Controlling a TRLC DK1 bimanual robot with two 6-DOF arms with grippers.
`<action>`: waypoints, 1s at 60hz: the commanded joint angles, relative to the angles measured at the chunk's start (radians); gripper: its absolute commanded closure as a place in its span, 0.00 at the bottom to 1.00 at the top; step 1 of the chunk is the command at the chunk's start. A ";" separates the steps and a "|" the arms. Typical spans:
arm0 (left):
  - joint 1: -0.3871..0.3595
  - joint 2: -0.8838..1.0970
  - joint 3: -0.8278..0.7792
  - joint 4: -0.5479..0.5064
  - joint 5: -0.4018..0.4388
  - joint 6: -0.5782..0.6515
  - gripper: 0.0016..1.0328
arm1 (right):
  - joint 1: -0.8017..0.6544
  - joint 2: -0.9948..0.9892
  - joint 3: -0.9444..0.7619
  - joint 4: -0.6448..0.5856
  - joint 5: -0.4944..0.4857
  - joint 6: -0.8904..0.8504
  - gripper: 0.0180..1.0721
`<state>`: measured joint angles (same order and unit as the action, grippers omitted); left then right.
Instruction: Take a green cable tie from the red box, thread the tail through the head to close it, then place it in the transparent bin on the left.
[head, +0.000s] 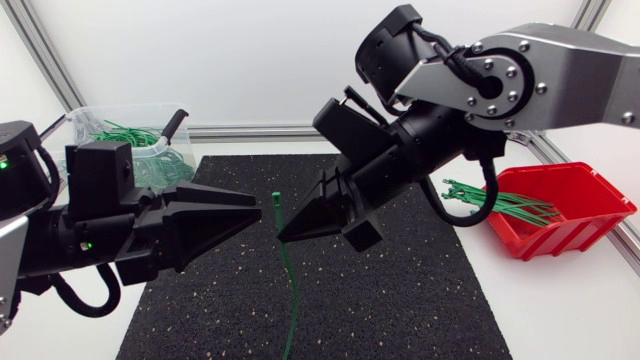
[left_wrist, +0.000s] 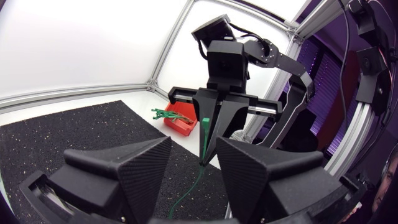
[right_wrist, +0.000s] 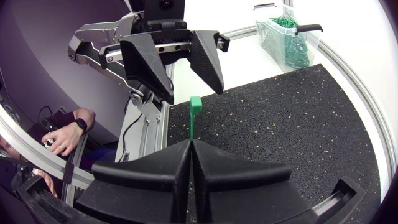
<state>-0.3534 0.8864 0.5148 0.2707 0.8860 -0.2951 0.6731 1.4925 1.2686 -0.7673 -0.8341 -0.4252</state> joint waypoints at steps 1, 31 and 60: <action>0.007 0.026 -0.018 0.030 0.028 -0.015 0.50 | 0.003 0.035 0.025 -0.024 -0.011 0.023 0.94; 0.013 0.102 -0.042 0.101 0.133 -0.018 0.51 | -0.024 0.110 0.052 -0.015 -0.082 0.065 0.94; 0.011 0.184 -0.004 0.147 0.137 -0.045 0.59 | -0.021 0.120 0.043 0.000 -0.105 0.074 0.94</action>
<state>-0.3477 1.0519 0.4961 0.3988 1.0134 -0.3077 0.6460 1.5845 1.2972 -0.7776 -0.9249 -0.3660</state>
